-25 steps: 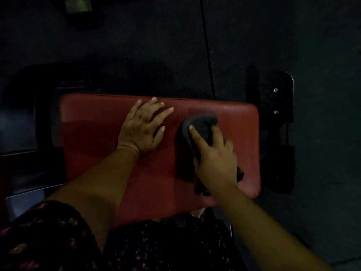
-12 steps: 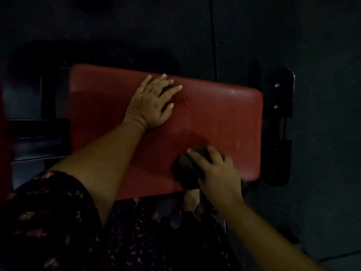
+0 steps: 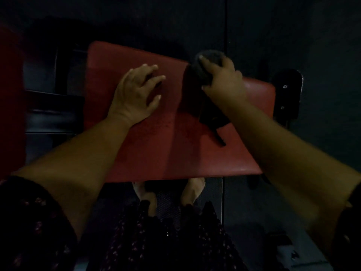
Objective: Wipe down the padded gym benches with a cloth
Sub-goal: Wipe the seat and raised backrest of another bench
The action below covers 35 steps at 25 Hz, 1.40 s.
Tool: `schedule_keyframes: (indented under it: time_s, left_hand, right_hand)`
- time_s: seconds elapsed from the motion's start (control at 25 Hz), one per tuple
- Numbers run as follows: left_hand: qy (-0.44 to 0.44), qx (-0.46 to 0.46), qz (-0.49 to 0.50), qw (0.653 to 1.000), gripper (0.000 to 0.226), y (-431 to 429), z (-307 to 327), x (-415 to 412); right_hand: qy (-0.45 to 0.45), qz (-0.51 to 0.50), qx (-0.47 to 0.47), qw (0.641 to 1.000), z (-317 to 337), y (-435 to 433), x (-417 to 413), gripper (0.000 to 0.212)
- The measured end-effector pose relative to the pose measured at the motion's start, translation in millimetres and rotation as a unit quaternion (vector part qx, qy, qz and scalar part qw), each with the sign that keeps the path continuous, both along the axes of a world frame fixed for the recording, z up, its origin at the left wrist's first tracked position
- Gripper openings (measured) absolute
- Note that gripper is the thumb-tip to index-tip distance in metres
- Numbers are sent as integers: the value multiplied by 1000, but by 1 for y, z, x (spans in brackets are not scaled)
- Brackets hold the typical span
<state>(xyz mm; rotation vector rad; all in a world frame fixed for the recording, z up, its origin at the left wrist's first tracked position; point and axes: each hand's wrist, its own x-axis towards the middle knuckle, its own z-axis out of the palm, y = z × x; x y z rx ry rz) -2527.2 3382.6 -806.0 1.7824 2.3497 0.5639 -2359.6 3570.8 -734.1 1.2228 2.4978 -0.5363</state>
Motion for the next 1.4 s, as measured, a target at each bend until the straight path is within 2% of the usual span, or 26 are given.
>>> schedule_keyframes:
  time_s: [0.16, 0.28, 0.4, 0.48, 0.6, 0.72, 0.8, 0.92, 1.04, 1.16, 1.32, 1.4]
  left_hand:
    - [29, -10, 55, 998, 49, -40, 1, 4]
    - [16, -11, 84, 996, 47, -62, -1, 7]
    - [-19, 4, 101, 995, 41, -59, 1, 8]
    - [-34, 10, 107, 994, 40, -59, 3, 6]
    - [-24, 14, 85, 996, 37, -79, 2, -3]
    - [-25, 14, 42, 999, 37, -101, -1, -16]
    - [-26, 26, 29, 999, 36, -109, -4, -21]
    - [-46, 23, 29, 998, 35, -119, -7, -20]
    - [-73, -3, 61, 995, 38, -129, -3, -12]
    - [-109, -10, 116, 987, 40, -140, 6, 1]
    - [-157, -65, 205, 964, 38, -169, 17, 23]
    - [-157, -88, 233, 956, 48, -184, 22, 27]
  right_hand:
    - [30, 66, 13, 997, 1, -101, 66, 75]
    - [36, 73, -13, 997, 4, -187, 125, 91]
    - [19, 91, -44, 995, 6, -231, 153, 95]
    - [59, 118, -39, 990, 5, -219, 146, 93]
    - [100, 141, 11, 985, -7, -146, 97, 81]
    - [77, 71, 66, 992, -12, -59, 27, 64]
    - [49, 42, 82, 995, -3, -18, -11, 61]
    - [27, -36, 55, 997, 3, -9, -45, 63]
    - [32, -34, 36, 998, -2, -66, -37, 66]
    - [28, -4, 2, 1000, 2, -146, 13, 72]
    - [8, 24, -30, 999, 11, -253, 94, 95]
    - [-15, 83, -56, 995, 16, -272, 108, 97]
